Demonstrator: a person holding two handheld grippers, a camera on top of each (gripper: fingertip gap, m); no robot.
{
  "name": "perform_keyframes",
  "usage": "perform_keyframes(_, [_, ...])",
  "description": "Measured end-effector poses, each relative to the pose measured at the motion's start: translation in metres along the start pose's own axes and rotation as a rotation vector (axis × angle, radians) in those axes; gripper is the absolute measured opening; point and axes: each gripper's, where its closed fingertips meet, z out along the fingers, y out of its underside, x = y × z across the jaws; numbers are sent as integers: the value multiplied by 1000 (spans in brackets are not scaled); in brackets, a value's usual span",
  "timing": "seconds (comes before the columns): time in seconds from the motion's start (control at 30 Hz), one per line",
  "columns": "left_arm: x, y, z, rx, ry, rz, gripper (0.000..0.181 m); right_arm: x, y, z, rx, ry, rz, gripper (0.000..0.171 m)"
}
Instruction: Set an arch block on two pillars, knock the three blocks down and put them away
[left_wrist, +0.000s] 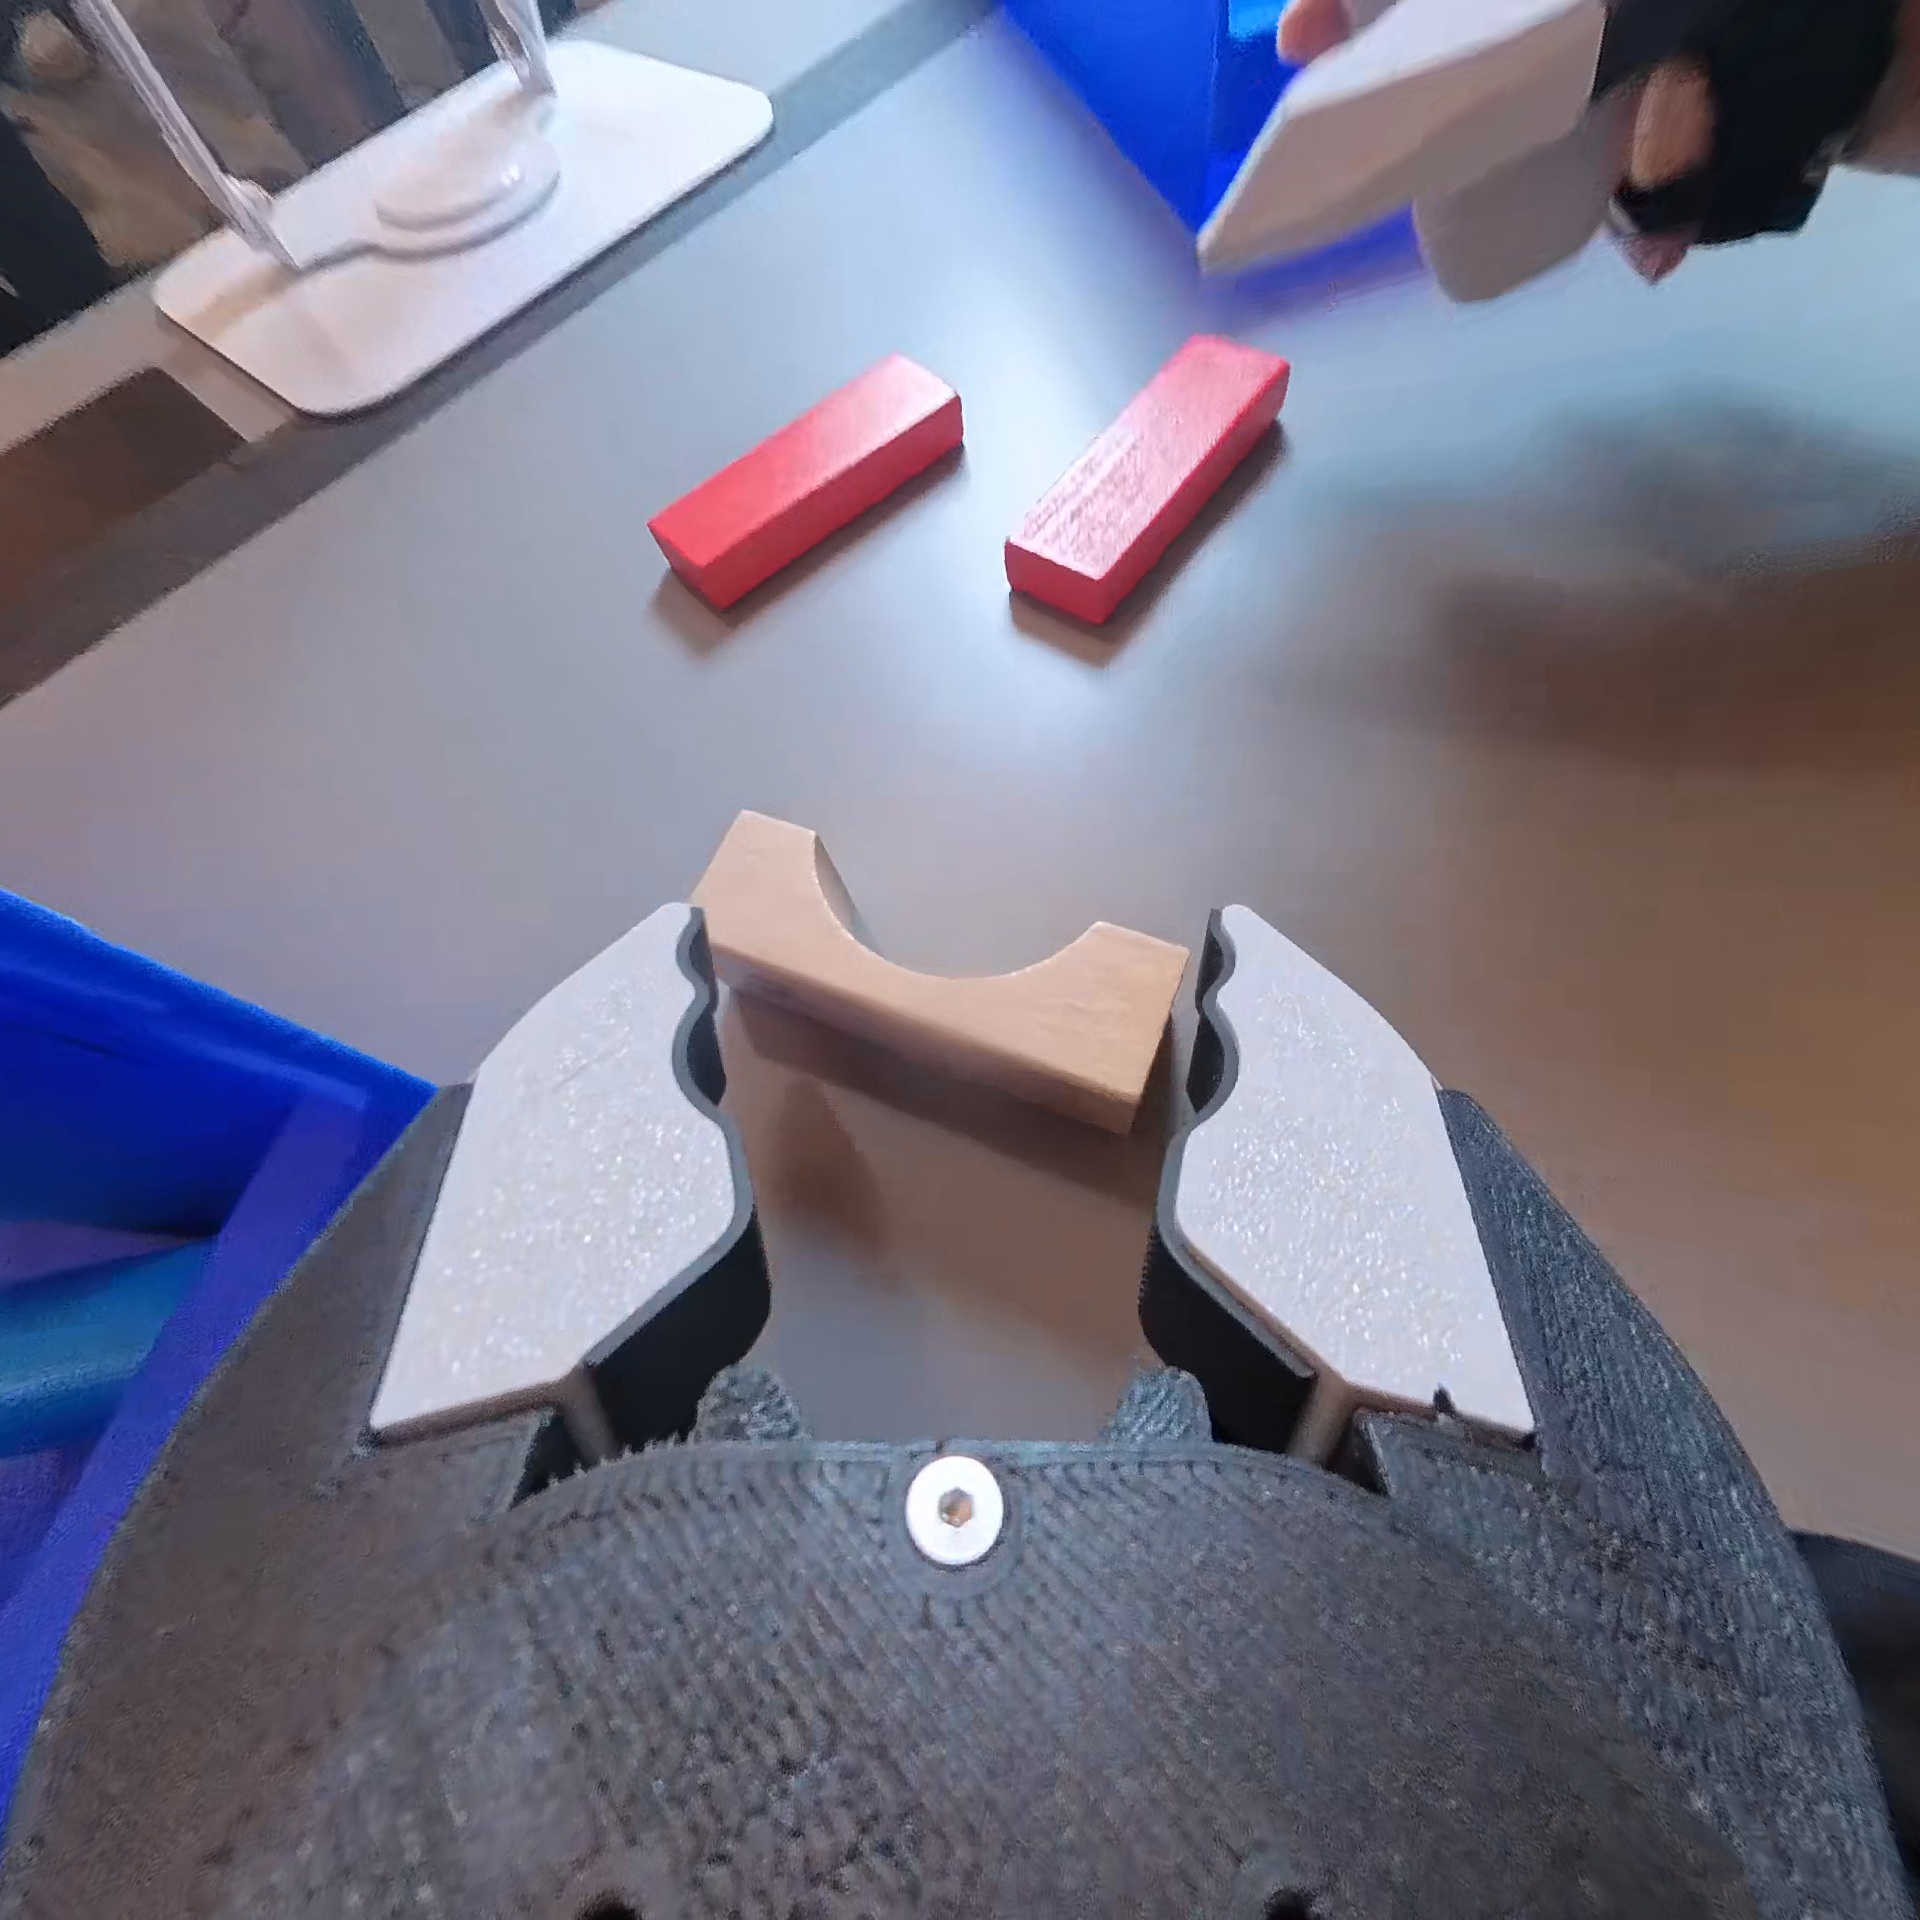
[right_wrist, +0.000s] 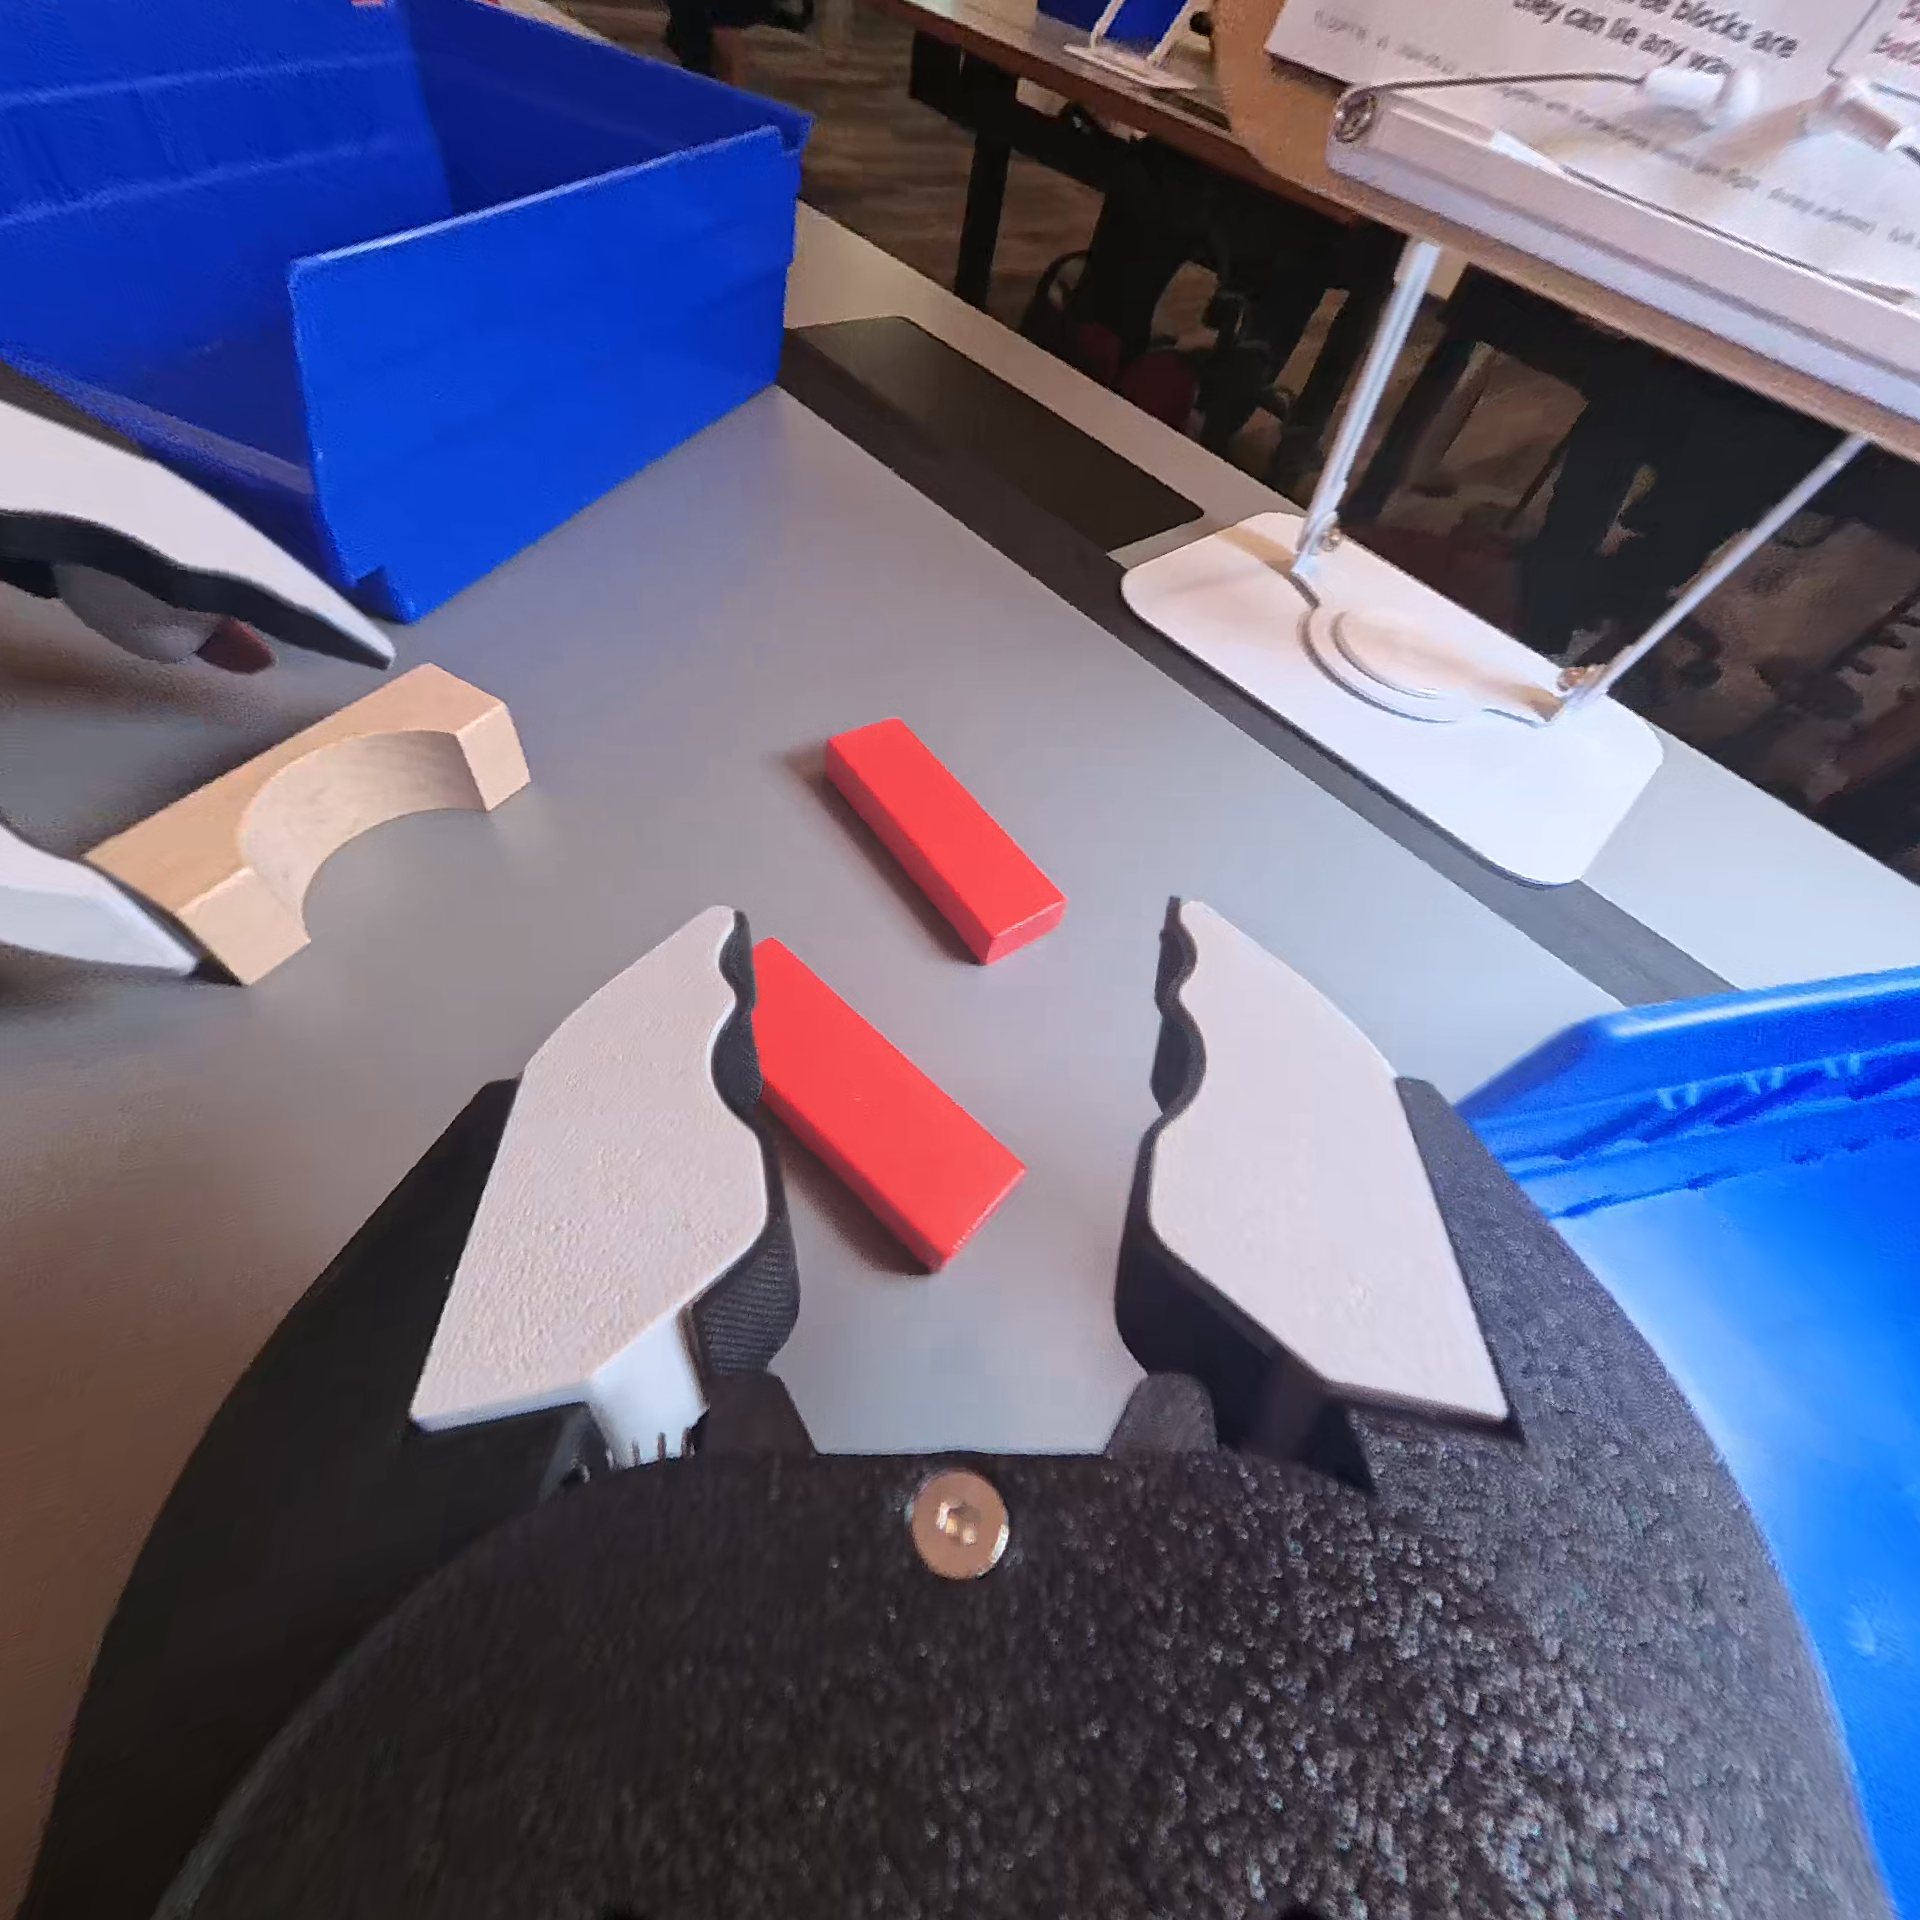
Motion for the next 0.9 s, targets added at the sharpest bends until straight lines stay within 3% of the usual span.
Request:
perform_keyframes(0.2, [8,22,10,-117,35,20,93,7,-1,-3,11,5,2,71])
perform_keyframes(0.3, [21,18,10,-88,110,52,54,1,3,-1,-15,1,-48,68])
perform_keyframes(0.37, [37,15,8,-53,177,160,40,-4,4,-1,-26,-22,-72,66])
perform_keyframes(0.43, [64,11,4,-5,282,257,39,-24,10,-2,-59,-163,-83,65])
perform_keyframes(0.53, [88,6,2,31,314,356,39,-91,27,-27,-127,-618,-101,69])
perform_keyframes(0.63, [115,-3,-11,146,414,468,37,-115,44,-39,-167,-710,-225,70])
perform_keyframes(0.67, [123,-7,-17,190,446,487,37,-121,49,-41,-188,-733,-260,65])
perform_keyframes(0.77, [130,-21,-30,300,468,505,34,-139,58,-53,-235,-837,-294,20])
perform_keyframes(0.9, [109,-41,-34,395,370,421,31,-122,40,-45,-192,-724,-272,17])
